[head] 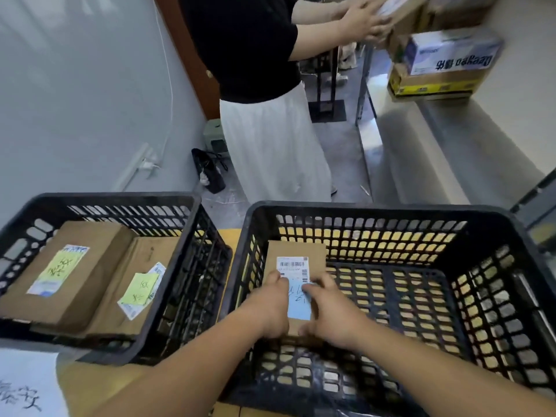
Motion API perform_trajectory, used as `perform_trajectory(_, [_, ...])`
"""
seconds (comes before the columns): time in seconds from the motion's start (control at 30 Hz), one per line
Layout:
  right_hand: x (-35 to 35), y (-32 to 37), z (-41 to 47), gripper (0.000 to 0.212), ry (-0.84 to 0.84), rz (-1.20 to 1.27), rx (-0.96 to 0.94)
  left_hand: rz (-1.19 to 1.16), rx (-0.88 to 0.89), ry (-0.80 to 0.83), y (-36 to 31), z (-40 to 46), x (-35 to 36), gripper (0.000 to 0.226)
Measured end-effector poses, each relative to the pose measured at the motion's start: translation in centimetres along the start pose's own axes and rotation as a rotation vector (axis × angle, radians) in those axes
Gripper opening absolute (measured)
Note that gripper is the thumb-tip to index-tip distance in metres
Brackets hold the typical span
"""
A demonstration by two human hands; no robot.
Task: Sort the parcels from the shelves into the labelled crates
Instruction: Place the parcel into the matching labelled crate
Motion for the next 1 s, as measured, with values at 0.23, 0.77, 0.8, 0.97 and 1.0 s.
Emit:
perform_trajectory(0.23, [0.2,0.1,0.0,0.104,0.048,-0.088,-0.009,0.326,-0.104,-0.097,-1.1,-0.5,0.6,0.066])
perform_trajectory(0.77, [-10.3,-1.1,-24.6,0.064,-0.489,0.095,0.361,0.089,0.502,-0.219,-12.5,-9.4,-2.8,0.068])
perform_trajectory(0.8, [-10.0,-1.4,-27.0,0.063,-0.537,0.108,0.417,0.098,0.566,-0.221,-14.2,-10.3,-2.5,0.068])
perform_trajectory(0.97, [-6.6,-1.9,-38.9,0.061,-0.741,0.133,0.695,0.164,0.911,-0.211,-22.9,-16.5,0.0,0.071])
perform_trajectory(1.0, [-5.6,-1.9,-41.1,0.062,-0.761,0.139,0.746,0.173,0.974,-0.196,-24.3,-17.8,0.9,0.071])
Point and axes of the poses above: each hand's wrist, its own z-axis towards the middle knuckle, its own x-axis out of the palm, y = z × x, the point moved 7 cm from there along z, towards the middle knuckle, and after that the axes turned 5 degrees about -z, right-handed, at the moved point
